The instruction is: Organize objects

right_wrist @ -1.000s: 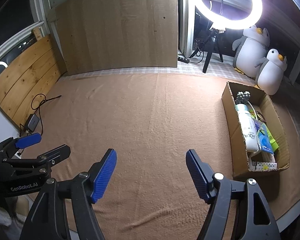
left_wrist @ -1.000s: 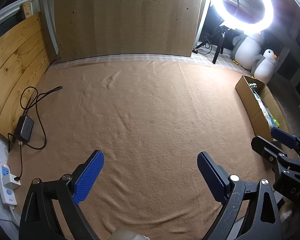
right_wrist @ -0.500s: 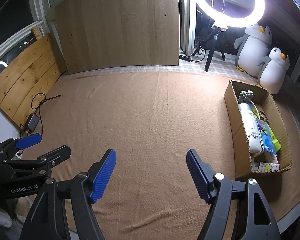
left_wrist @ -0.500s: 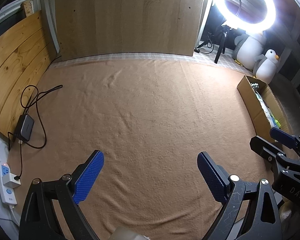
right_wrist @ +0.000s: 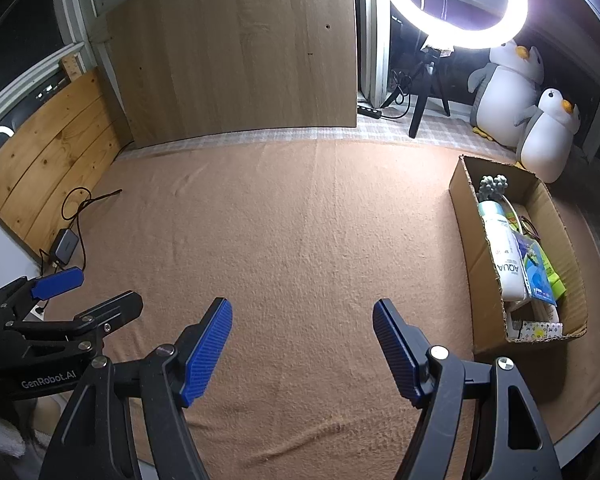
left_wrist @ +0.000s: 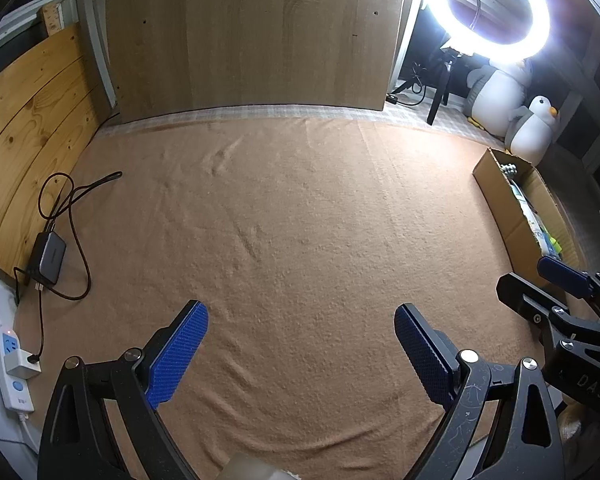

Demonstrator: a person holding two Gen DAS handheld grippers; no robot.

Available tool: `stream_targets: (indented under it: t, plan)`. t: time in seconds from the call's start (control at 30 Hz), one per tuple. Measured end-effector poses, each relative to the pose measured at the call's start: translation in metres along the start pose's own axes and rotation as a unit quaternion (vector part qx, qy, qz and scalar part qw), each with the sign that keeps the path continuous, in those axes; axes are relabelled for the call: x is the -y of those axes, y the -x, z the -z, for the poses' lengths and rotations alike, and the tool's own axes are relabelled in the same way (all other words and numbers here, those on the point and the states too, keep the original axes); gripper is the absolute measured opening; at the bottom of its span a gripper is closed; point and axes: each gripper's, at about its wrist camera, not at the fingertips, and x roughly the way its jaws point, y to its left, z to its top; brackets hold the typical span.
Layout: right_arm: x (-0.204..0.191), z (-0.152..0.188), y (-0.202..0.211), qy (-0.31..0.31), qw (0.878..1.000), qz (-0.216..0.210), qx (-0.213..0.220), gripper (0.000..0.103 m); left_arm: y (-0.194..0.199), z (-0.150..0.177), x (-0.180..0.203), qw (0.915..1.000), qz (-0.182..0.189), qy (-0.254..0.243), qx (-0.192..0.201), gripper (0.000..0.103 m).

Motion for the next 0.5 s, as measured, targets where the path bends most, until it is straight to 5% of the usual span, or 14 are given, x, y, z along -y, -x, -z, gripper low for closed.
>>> stream_targets:
  t: [0.5]
  plan:
    - [0.0060,0.0012,-0.0056,-0.003,1.000,0.000,-0.007,0.069,-0.0078,-0.0009,0.0027,1.0000,0.001,-0.002,-0.007,0.096]
